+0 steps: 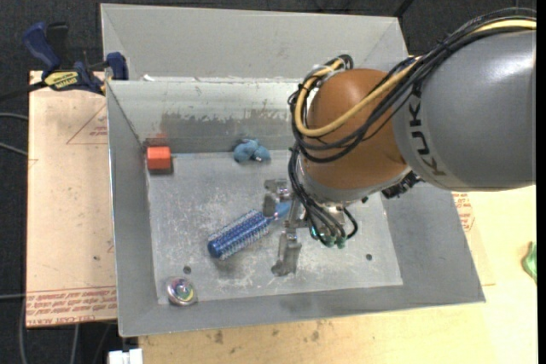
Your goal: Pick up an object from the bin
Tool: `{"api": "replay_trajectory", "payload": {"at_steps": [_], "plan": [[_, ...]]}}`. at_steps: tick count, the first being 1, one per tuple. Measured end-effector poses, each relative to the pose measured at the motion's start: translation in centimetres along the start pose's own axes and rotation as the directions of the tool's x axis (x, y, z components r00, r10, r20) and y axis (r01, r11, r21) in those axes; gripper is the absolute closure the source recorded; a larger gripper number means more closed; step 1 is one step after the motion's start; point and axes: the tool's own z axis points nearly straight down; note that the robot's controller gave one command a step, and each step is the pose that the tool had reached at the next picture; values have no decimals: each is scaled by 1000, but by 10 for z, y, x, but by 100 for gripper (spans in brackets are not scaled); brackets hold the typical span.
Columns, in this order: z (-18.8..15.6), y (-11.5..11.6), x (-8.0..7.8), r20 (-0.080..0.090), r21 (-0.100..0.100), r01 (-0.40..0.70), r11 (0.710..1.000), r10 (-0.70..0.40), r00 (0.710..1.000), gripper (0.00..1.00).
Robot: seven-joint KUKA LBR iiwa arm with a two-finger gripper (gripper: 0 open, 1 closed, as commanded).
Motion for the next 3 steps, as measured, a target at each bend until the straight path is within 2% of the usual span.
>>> {"api": "replay_trajectory", "payload": {"at_steps": [1, 2, 3], "plan": [[19, 11, -57, 11, 2, 248, 969, -248, 969, 0], [52, 25, -59, 6, 2, 440, 898, -440, 898, 0], [52, 37, -47, 7, 3, 545, 838, -545, 838, 0]]}}
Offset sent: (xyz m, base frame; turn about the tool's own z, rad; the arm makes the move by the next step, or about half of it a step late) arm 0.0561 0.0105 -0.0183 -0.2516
